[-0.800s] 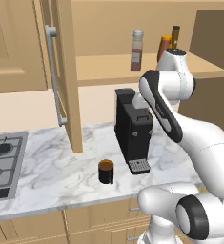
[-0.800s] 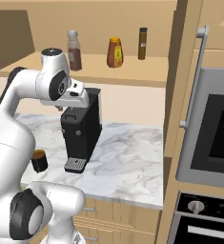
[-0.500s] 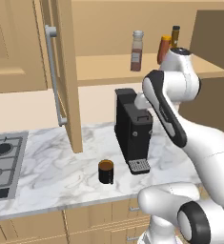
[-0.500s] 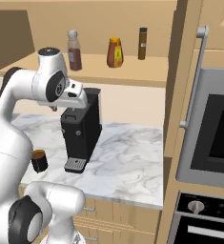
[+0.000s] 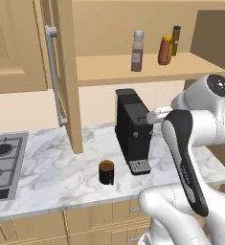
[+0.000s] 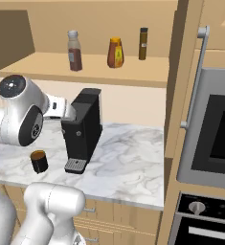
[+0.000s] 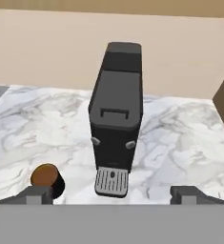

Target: Pick the cinnamon and honey bottle from the cabinet and place them next to the mug.

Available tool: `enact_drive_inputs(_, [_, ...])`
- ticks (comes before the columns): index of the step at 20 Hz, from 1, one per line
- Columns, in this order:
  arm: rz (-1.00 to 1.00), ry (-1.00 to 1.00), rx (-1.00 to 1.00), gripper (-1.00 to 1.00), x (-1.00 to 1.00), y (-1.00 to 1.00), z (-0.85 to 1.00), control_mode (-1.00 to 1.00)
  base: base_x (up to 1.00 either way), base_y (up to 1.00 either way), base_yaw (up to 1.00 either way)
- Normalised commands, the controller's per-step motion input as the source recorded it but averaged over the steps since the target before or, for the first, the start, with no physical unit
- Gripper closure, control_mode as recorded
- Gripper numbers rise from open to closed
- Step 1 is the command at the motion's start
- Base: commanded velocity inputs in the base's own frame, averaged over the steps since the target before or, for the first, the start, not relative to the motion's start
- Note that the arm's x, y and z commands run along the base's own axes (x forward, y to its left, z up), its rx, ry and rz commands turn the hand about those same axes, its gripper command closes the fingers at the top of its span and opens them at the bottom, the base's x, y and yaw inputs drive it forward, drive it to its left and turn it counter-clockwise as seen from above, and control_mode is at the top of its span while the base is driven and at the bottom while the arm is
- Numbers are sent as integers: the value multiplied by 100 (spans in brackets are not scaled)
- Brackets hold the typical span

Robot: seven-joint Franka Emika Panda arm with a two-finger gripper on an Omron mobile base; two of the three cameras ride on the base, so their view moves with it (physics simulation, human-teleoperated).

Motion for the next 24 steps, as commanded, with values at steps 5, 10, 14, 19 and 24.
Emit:
enact_drive_inputs(5, [2,-32,0,-100,0,0,64,-100,0,0,0])
enact_drive_inputs(10, [0,-10,0,-100,26,0,76,-100,0,0,0])
enact_drive_inputs(14, [0,0,0,-100,47,0,64,-100,0,0,0])
enact_drive_inputs(19, [1,3,0,-100,39,0,68,-100,0,0,0])
enact_drive_inputs(24, [2,0,0,-100,17,-1,50,-100,0,0,0])
